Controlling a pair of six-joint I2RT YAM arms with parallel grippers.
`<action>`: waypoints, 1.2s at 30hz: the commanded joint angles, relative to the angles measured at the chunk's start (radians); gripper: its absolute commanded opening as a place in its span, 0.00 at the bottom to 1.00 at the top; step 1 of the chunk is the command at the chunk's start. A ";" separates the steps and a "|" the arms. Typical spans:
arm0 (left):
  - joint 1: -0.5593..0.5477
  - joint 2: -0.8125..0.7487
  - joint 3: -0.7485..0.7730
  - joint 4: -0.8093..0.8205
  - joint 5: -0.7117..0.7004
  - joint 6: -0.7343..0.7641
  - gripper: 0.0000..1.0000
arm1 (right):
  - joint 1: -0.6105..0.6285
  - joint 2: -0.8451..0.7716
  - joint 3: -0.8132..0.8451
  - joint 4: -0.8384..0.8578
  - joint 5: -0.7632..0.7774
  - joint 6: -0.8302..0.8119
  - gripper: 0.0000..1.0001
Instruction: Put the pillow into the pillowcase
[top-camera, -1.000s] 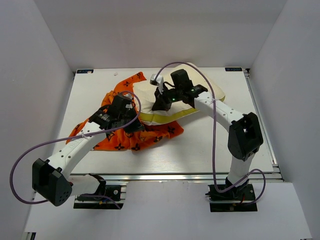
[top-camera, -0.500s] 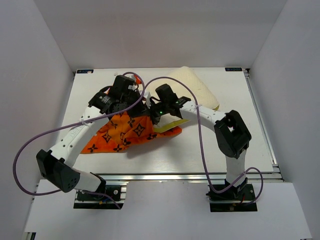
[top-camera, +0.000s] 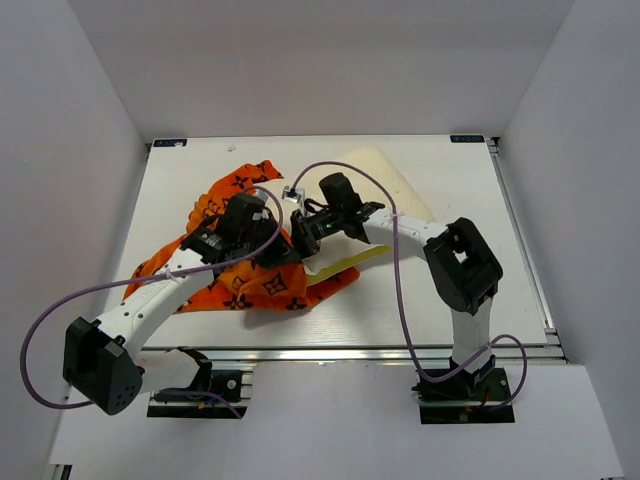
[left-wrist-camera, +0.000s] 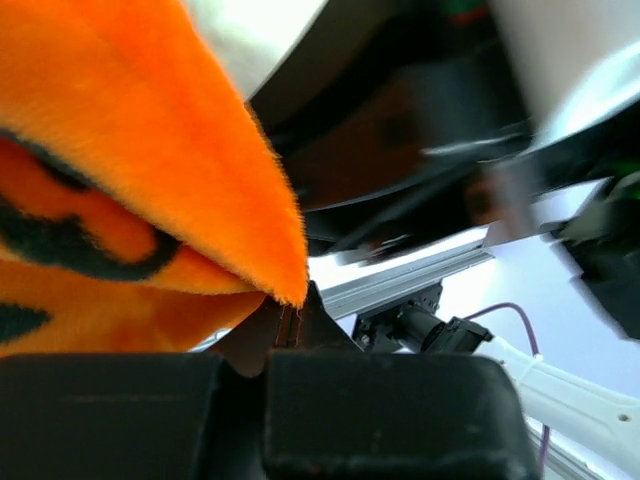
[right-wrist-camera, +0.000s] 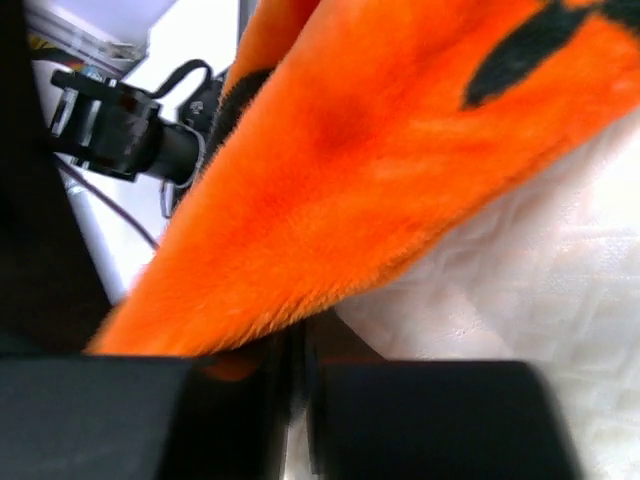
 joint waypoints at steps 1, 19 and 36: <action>-0.006 -0.059 -0.109 0.195 0.008 -0.065 0.00 | -0.067 -0.009 0.004 0.016 -0.138 -0.010 0.21; -0.007 -0.004 -0.016 0.059 -0.155 0.029 0.62 | -0.341 -0.235 0.045 -0.304 0.267 -0.740 0.89; 0.152 0.401 0.572 -0.304 -0.475 0.205 0.80 | -0.236 0.312 0.560 -0.132 0.264 -0.783 0.89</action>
